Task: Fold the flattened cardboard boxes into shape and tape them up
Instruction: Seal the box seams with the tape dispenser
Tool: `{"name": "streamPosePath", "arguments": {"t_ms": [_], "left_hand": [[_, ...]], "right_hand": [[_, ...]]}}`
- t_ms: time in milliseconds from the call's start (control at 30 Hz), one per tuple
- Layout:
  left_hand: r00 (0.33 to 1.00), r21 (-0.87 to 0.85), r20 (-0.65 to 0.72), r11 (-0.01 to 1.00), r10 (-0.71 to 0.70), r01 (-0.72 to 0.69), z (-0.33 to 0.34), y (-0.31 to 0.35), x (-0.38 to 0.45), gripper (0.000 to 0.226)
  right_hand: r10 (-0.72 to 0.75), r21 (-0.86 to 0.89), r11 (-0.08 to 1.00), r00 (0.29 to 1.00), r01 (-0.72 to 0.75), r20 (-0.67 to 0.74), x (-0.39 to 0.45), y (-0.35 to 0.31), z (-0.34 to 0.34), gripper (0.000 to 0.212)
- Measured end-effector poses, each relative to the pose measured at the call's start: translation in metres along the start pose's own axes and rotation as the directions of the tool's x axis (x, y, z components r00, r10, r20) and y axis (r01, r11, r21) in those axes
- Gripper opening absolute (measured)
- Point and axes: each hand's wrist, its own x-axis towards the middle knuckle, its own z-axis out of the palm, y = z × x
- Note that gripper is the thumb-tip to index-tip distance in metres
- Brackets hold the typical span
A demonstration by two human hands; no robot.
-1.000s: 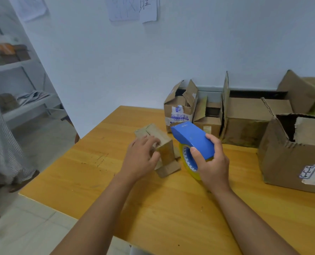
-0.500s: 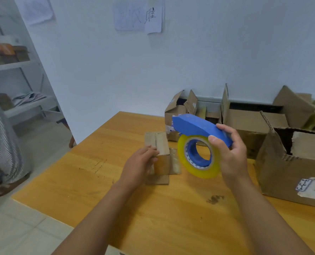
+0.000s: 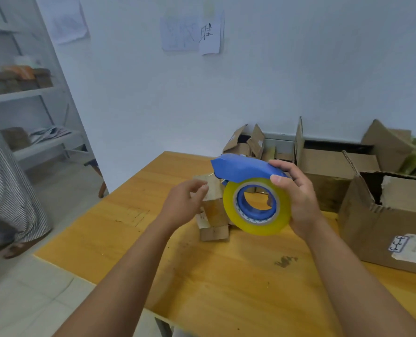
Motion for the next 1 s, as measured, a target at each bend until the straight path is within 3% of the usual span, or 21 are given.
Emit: {"name": "streamPosePath", "arguments": {"t_ms": [67, 133, 233, 300, 533, 667, 767, 833, 933, 1000], "left_hand": [[0.988, -0.243, -0.060, 0.962, -0.144, 0.126, -0.002, 0.007, -0.002, 0.029], [0.958, -0.475, 0.077, 0.834, -0.278, 0.280, -0.004, 0.017, -0.006, 0.044], [0.921, -0.663, 0.340, 0.646, -0.191, 0.379, -0.003, 0.026, -0.015, 0.045], [0.912, -0.757, 0.397, 0.524, -0.105, 0.390, -0.005, 0.030, -0.018, 0.040], [0.866, -0.826, 0.469, 0.261, -0.173, 0.499, -0.012, 0.028, -0.014, 0.014], [0.841, -0.826, 0.501, 0.177, -0.203, 0.535, -0.019, 0.022, -0.011, 0.017], [0.834, -0.825, 0.518, 0.146, -0.188, 0.546, -0.024, 0.019, -0.010, 0.025], [0.838, -0.822, 0.505, 0.182, -0.205, 0.539, -0.026, 0.019, -0.009, 0.040], [0.861, -0.796, 0.464, 0.327, -0.210, 0.509, -0.034, 0.018, -0.007, 0.045], [0.885, -0.743, 0.417, 0.485, -0.205, 0.462, -0.043, 0.019, -0.005, 0.039]], "right_hand": [[-0.010, 0.027, 1.000, 1.000, 0.010, 0.015, 0.001, -0.003, 0.002, 0.031], [-0.015, 0.040, 0.999, 0.999, 0.013, 0.032, 0.002, -0.004, 0.002, 0.033], [0.004, 0.056, 0.998, 0.998, -0.007, 0.058, 0.004, -0.004, 0.004, 0.035], [0.015, 0.056, 0.998, 0.997, -0.019, 0.076, 0.005, -0.002, 0.005, 0.036], [0.044, 0.102, 0.993, 0.994, -0.053, 0.097, 0.007, 0.005, 0.004, 0.039], [0.040, 0.114, 0.992, 0.991, -0.055, 0.131, 0.009, 0.004, 0.002, 0.051], [0.034, 0.107, 0.993, 0.986, -0.052, 0.161, 0.010, 0.005, 0.001, 0.054], [0.035, 0.081, 0.995, 0.982, -0.051, 0.185, 0.011, 0.005, 0.001, 0.055], [0.029, 0.027, 0.999, 0.974, -0.036, 0.227, 0.014, 0.003, 0.000, 0.053], [0.039, -0.078, 0.997, 0.963, -0.019, 0.268, 0.018, -0.002, -0.003, 0.052]]}}
